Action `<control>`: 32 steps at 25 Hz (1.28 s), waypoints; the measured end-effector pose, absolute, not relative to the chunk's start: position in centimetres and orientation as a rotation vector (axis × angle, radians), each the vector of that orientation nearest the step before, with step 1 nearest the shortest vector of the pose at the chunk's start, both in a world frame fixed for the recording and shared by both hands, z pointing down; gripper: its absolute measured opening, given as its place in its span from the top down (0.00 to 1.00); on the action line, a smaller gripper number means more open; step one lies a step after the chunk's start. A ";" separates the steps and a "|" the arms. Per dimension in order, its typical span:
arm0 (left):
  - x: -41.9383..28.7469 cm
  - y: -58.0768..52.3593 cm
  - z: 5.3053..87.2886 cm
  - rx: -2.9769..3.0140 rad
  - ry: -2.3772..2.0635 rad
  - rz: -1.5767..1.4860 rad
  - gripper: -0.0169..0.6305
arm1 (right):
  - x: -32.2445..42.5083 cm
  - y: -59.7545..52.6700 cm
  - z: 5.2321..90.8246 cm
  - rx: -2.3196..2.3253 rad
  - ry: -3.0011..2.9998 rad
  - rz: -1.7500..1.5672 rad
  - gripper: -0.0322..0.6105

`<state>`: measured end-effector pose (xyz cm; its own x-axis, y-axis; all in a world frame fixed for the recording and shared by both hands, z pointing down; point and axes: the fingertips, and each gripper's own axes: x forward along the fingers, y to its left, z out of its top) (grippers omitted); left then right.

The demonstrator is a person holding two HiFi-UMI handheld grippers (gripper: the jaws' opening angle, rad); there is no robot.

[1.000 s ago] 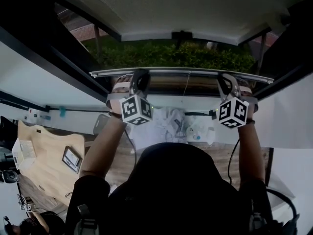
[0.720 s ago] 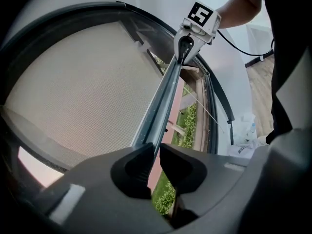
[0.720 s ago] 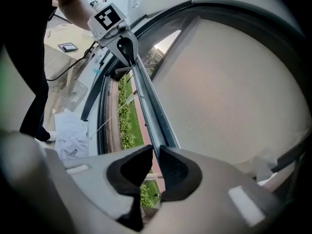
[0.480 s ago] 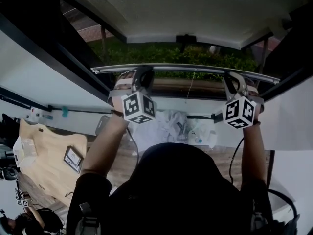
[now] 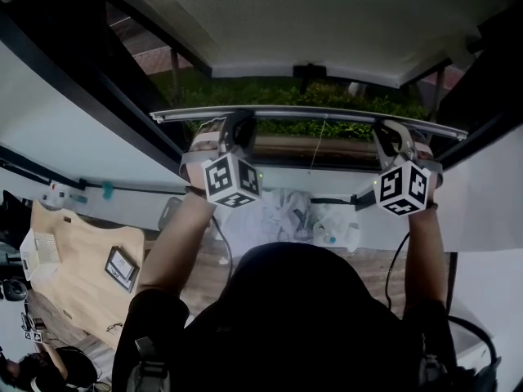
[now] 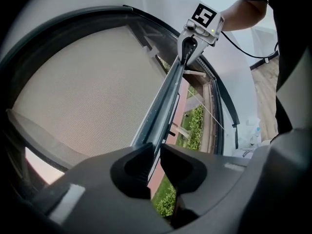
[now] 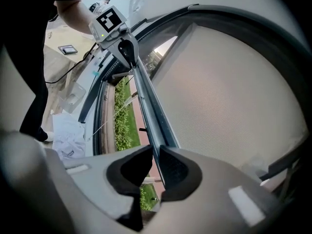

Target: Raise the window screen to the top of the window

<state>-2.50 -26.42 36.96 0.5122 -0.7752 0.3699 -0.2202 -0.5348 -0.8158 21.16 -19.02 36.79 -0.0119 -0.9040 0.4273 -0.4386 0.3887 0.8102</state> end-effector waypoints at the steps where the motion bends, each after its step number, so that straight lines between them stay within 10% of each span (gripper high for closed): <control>1: -2.5 -26.4 36.7 -2.033 0.810 -0.977 0.89 | 21.2 -19.0 36.6 1.216 -1.631 -0.573 0.88; 32: -2.3 -26.4 29.6 -1.962 0.849 -0.940 0.89 | 21.4 -18.7 29.4 1.273 -1.639 -0.687 0.88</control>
